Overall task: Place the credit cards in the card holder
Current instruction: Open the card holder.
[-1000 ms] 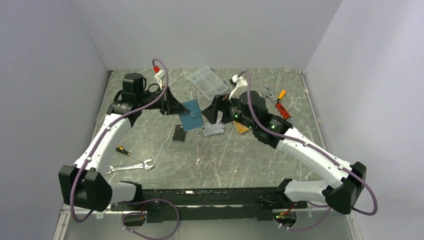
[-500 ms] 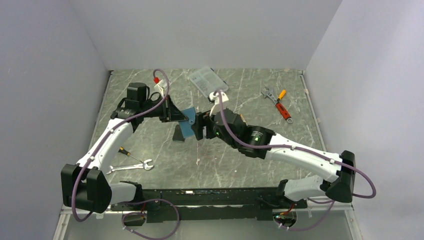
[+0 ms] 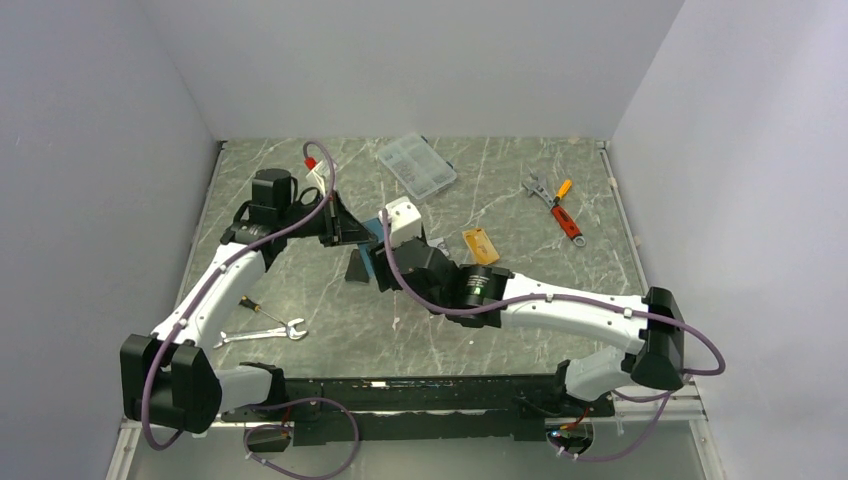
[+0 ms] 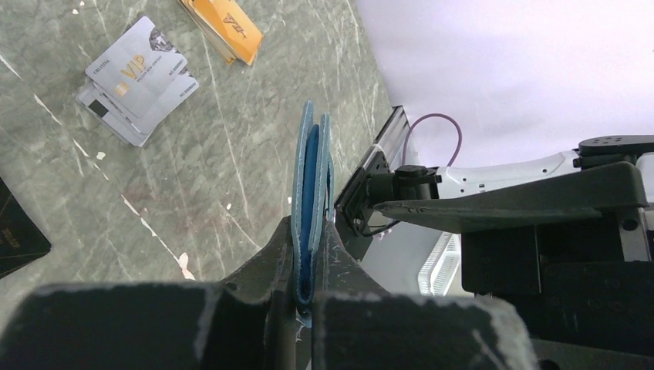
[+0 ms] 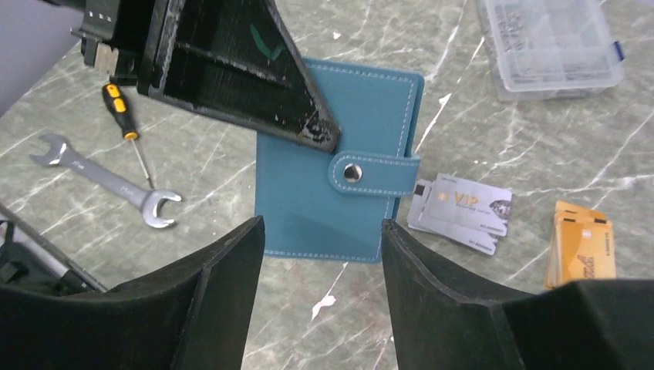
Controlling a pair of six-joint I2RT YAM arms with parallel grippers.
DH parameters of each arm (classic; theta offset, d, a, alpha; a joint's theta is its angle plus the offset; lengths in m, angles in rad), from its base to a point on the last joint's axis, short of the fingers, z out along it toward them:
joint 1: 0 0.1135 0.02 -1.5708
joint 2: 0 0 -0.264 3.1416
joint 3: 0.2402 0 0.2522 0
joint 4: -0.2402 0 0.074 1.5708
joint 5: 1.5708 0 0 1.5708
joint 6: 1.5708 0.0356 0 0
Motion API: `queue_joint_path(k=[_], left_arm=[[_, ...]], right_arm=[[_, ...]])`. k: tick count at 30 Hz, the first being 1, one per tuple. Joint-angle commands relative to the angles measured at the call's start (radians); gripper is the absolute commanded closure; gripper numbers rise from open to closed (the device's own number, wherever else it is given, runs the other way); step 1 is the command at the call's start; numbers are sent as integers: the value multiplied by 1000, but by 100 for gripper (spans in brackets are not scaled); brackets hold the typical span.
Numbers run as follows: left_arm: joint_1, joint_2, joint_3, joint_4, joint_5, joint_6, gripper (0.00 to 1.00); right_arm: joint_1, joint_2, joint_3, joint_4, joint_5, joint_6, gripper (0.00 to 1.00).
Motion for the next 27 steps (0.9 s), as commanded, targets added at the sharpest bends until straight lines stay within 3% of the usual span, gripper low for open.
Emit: queue_joint_path(k=[1,7,18,27], left_arm=[[1,-36,-11,55,32,-42,100],[0,-55,-13,69,52,-62,100],[-2,-63,-18,91,75,-91,100],[-7,-76,-28,115,100,-112,100]], right_arm=[[8,32,76,70,100,-104,42],[8,70,89,72,95,-127,57],[7,96,90,74,81,-133,55],[-27,128,85,84,142,-94,75]])
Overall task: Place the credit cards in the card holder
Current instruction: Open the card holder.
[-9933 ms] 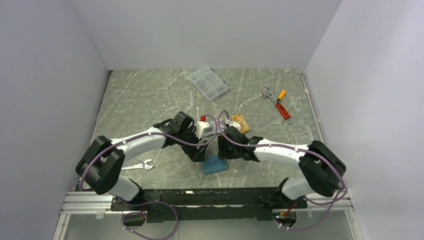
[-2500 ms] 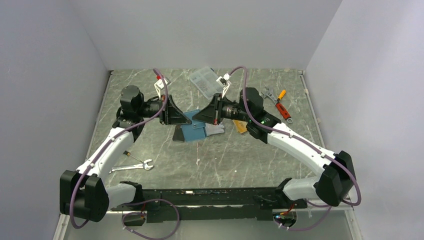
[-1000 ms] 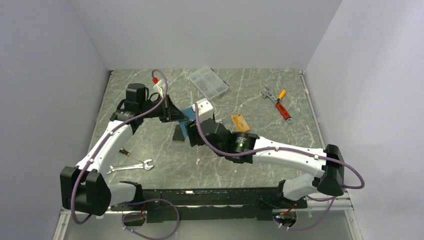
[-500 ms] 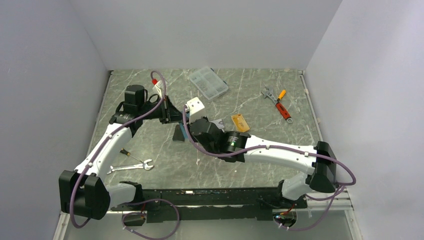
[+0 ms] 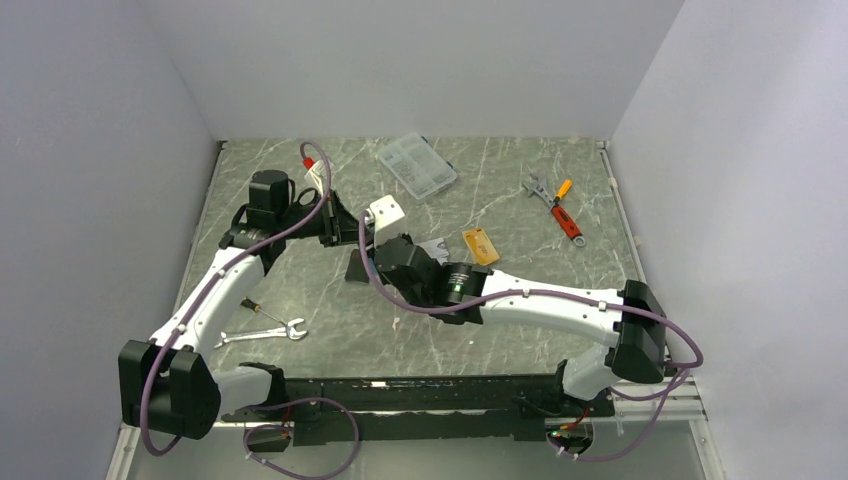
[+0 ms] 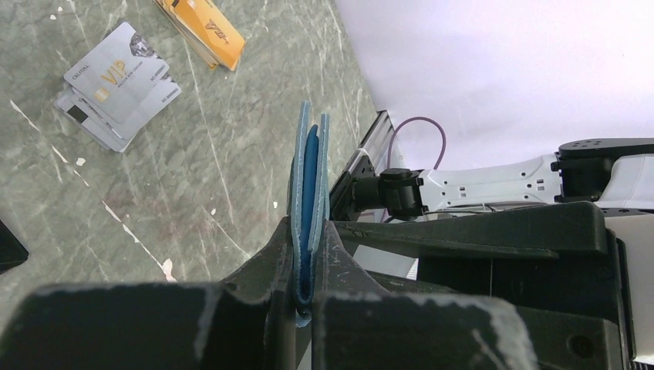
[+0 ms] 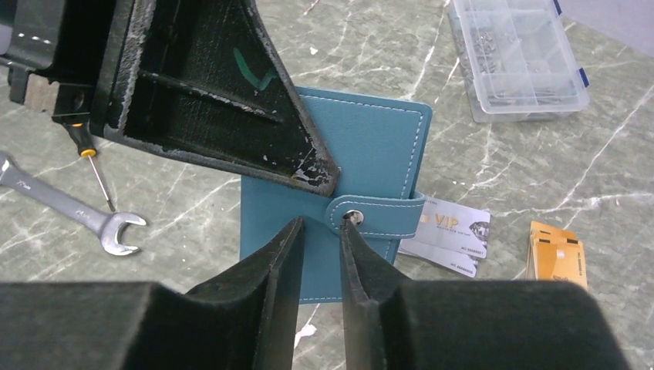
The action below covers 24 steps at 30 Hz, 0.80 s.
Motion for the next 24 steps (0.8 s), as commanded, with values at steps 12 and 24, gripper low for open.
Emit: queue_joint_path(k=[12,24], left_arm=[[-9,-54,-20,65,76,-52,100],[-8,-56,-34,71,74,-57,100]], right_arm=[[-28,-24,-22,99,255,14,99],[-34,-55,-72,157,252,-9,100]])
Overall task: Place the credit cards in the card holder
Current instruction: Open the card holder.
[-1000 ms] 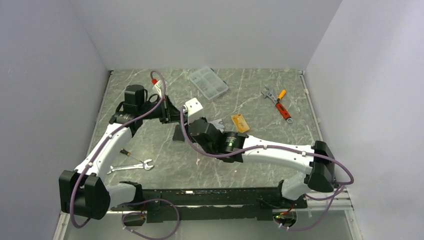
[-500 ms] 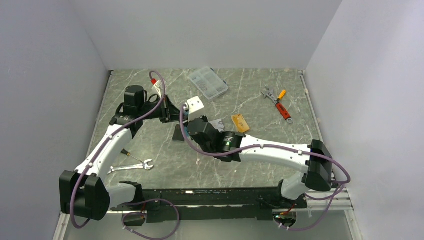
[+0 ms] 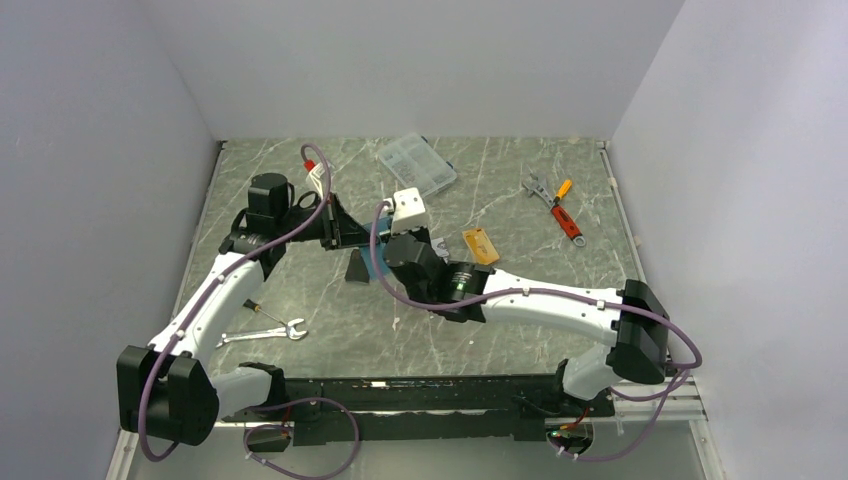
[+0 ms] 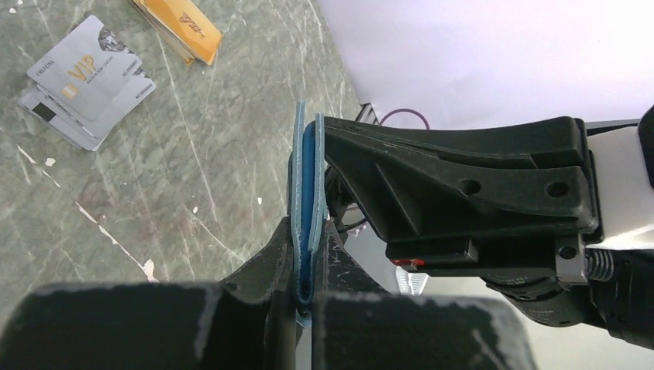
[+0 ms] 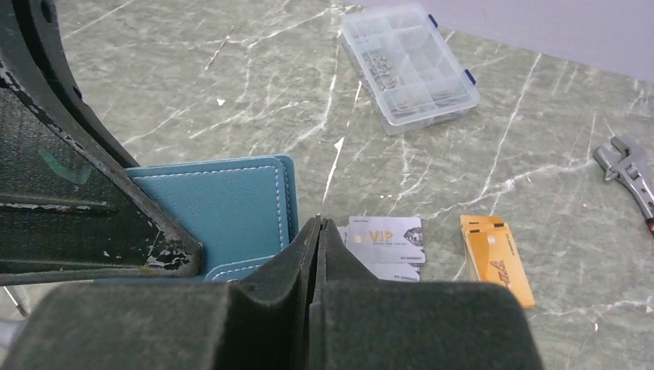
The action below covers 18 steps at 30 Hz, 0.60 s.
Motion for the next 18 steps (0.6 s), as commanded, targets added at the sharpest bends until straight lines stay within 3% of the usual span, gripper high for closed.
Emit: queue_joint_path(k=[1,2,6,8,11,18], left_arm=[[-3,-31,4,13,38,-14,100],[-3,-30,3,11,34,-12,100],[-2,-26,10,-2,19,-3,100],[-1,-27,9,-2,15,1,100],[-2,-28,5,-1,14,1,100],[-2,-32,5,-5,13,4,100]], right_arm=[[-2,-59,-20,48,-15,-16,100],[-3,-72,-25,48,-50,-13,95],[-3,-136,-61,54,-150,22,56],[-2,-153,-72,48,-187,51,46],[-1,-153,-79,49,-226,75,39],[3,-99,-52,33,-257,93,35]])
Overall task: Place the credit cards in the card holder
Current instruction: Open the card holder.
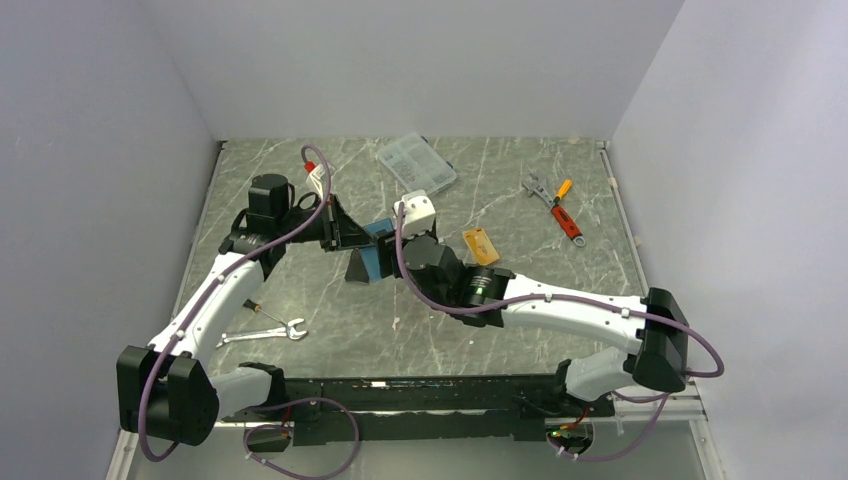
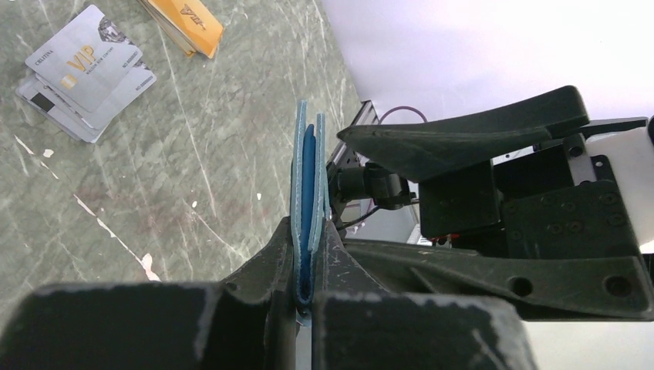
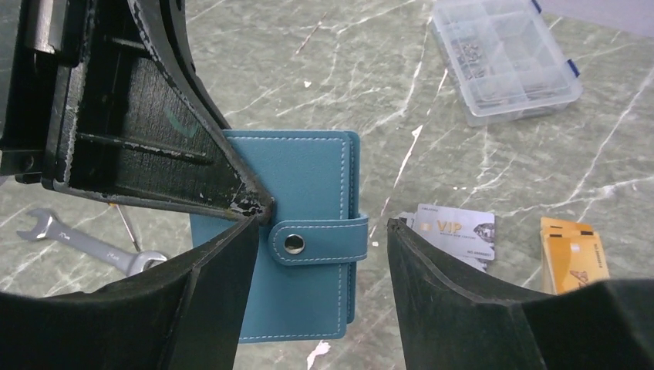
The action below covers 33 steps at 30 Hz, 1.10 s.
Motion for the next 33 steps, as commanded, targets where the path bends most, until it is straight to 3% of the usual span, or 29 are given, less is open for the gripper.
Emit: queue_joint_path(k=[1,4,11,14,17,28,30,33], left_arm=[[-2,-32,5,23,12,-3,100],[-2,-35,1,29,18,-11,100],[-2,-42,-4,44,32,-31,100],[-2,-45,-8,55,38,-42,100],[-2,-49,-6,53,41,-41,100],[-2,-50,-2,63,54,-59,100],[-2,-50,-5,67,56,-66,100],[-2,-52,-9,86,65,-83,100]], right_arm=[[5,29,25,10,-37,28,35],[6,51,41,6,-28,21,38],[6,83,69,-16,17,2,58],[6,104,82,-29,30,-10,62],[9,134,98,-59,50,-8,61],[30,187,107,-76,73,-16,41],[32,196,108,-74,76,-14,43],[33,213,122,-83,84,-12,55]])
